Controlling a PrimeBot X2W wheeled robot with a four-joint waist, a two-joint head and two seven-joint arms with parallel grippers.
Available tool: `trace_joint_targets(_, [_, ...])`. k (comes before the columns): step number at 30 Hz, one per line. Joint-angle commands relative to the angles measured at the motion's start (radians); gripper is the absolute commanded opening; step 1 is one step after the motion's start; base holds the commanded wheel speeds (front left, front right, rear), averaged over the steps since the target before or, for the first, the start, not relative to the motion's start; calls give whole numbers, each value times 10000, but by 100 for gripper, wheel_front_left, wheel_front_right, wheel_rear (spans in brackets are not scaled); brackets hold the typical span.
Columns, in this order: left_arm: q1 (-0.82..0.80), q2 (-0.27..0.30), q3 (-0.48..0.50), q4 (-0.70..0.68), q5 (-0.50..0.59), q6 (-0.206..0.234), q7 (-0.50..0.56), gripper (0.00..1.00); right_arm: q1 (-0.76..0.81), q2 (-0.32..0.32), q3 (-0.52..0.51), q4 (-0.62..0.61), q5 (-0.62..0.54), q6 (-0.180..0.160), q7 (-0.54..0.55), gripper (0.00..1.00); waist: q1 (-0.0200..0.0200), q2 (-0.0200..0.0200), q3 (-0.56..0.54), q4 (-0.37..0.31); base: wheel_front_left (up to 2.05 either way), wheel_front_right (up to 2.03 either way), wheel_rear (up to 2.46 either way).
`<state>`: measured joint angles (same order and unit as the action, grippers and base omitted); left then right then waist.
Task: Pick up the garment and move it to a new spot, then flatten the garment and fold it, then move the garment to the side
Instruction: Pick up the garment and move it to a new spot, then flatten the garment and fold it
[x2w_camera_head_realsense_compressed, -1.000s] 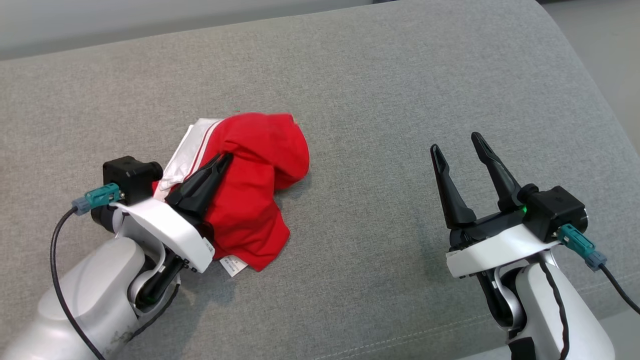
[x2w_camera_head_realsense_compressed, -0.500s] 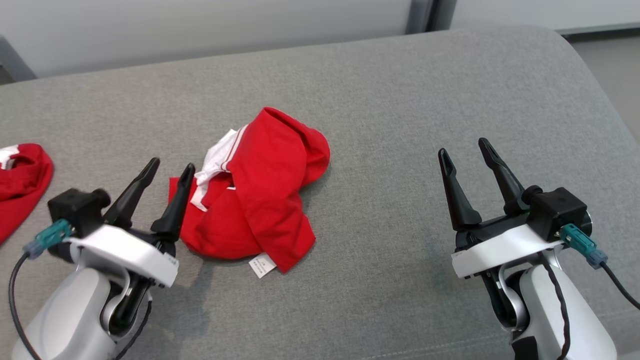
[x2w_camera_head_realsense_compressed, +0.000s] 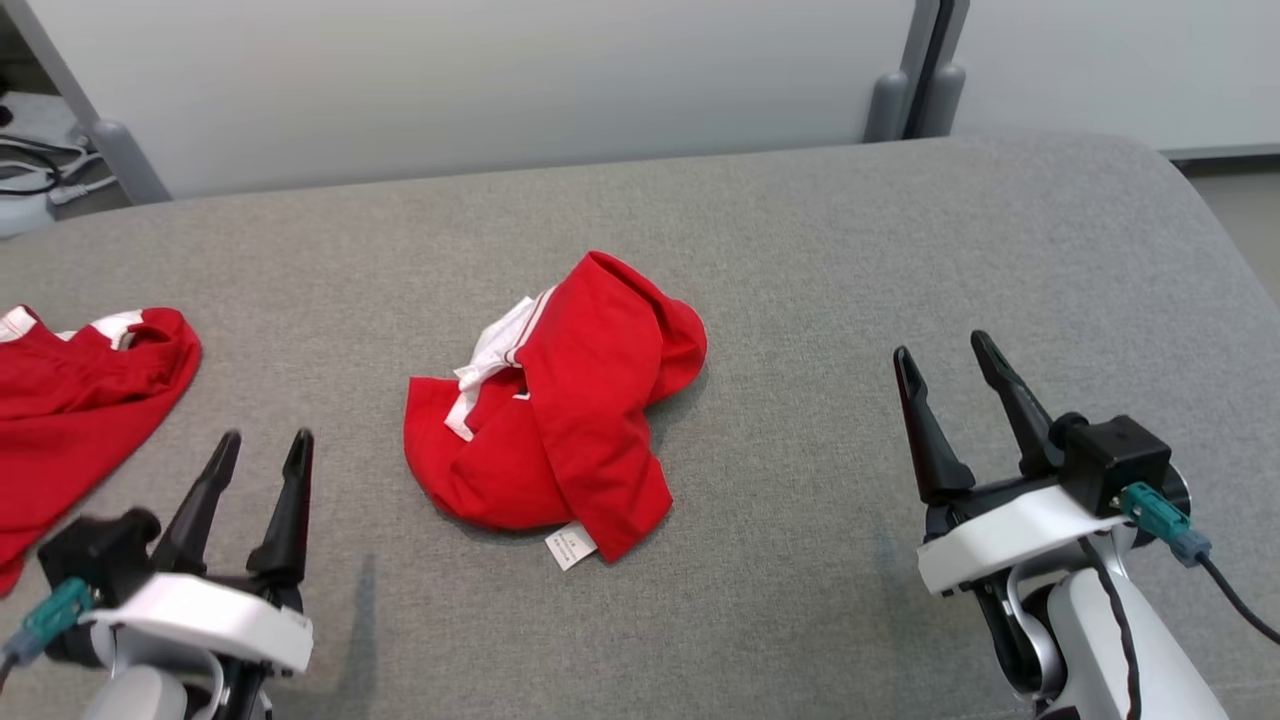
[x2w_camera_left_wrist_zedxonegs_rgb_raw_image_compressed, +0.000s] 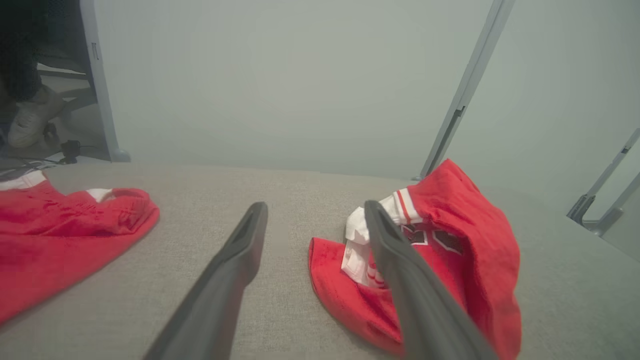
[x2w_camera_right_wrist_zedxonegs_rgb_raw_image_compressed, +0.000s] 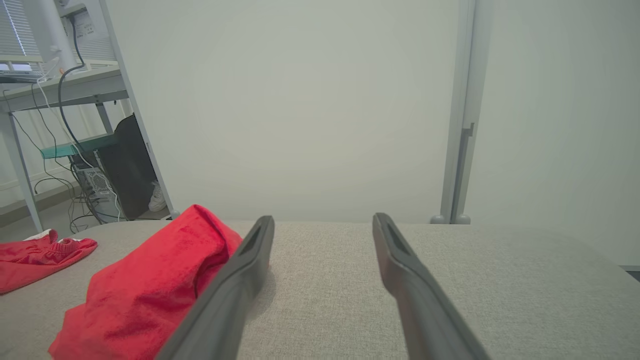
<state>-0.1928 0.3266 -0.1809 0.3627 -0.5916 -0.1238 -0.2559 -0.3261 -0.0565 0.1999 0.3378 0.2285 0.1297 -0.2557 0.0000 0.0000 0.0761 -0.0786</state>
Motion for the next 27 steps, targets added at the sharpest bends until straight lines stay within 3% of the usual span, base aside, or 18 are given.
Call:
trace_joint_targets(1, [-46, 187, 556, -288, 134, -67, -59, 100, -7, 63, 124, -212, -47, 10, -61, 100, 0, 0, -139, 89, 0, 0, 0])
trace_joint_targets(14, [1538, -851, 2440, -1090, 1338, -68, -59, 100, 356, 63, 56, -9, 75, 10, -61, 100, 0, 0, -591, 336, 0, 0, 0])
trace_joint_targets(27, [2206, -1079, 2768, -1586, 1889, -68, -59, 100, 431, 63, 81, 49, 85, 10, -61, 100, 0, 0, -571, 356, 0, 0, 0])
